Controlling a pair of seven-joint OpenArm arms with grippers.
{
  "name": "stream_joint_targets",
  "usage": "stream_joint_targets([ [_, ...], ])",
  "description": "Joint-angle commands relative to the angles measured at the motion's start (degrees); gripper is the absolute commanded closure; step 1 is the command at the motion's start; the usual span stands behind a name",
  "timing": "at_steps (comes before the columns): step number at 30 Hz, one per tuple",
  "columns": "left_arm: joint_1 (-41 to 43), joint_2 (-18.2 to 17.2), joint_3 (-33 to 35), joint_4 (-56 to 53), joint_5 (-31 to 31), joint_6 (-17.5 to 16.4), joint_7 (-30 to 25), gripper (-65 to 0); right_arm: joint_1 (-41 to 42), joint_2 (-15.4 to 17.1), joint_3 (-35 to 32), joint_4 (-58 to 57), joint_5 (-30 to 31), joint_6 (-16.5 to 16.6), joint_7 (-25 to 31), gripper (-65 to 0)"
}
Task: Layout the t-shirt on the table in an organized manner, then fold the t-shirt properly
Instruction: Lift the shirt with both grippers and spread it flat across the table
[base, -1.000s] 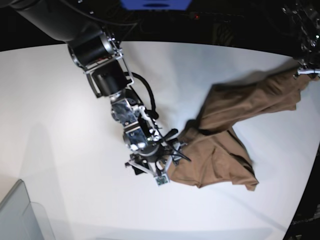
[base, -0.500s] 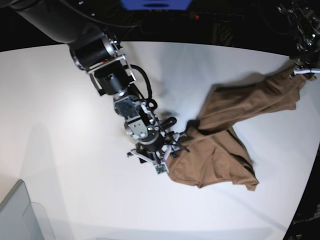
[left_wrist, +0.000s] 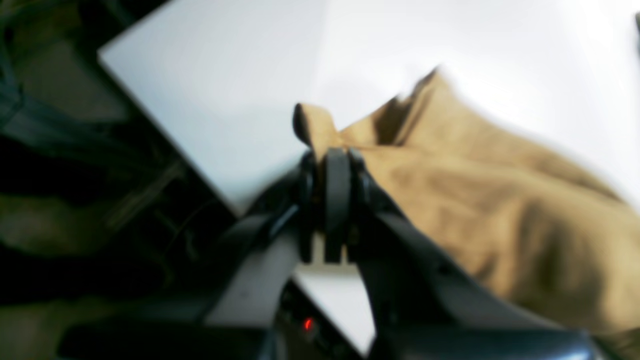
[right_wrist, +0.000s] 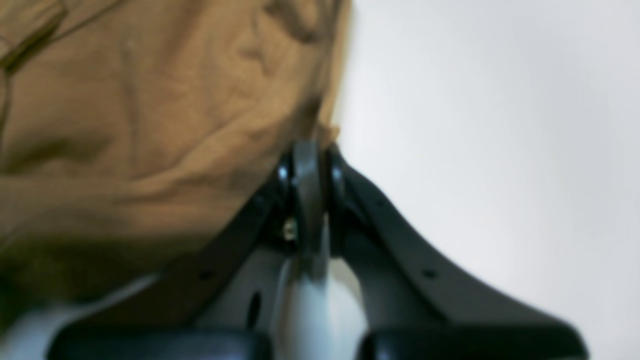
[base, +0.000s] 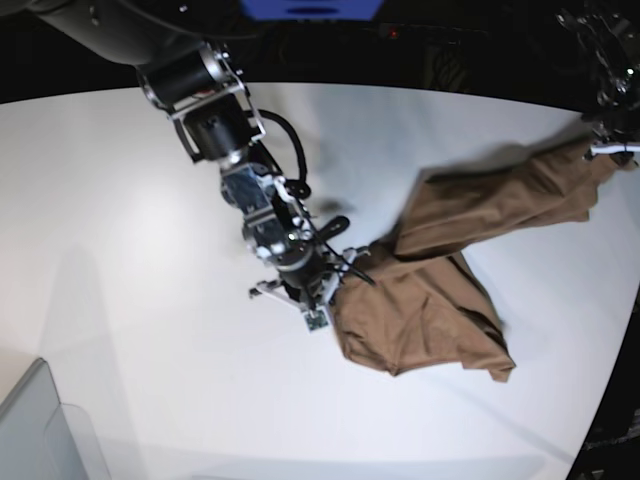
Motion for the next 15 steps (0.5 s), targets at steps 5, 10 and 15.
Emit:
stream_joint_targets([
  [5, -0.3, -1.1, -0.2, 9.7, -0.3, -0.2, -1.7, -0.1, -7.0, 1.3, 4.7, 24.9, -0.3, -0.3, 0.8, 0.0],
  [10, -3.0, -1.0, -0.5, 13.9, -0.3, -0.2, -1.7, -0.1, -12.2, 0.4, 13.4, 40.9, -0.3, -0.5, 0.8, 0.0],
  [15, -7.6, -1.0, -0.3, 14.3, -0.3, 0.0, -1.7, -0.1, -15.0, -2.4, 24.1, 50.3, -0.3, -0.5, 0.7, 0.0],
])
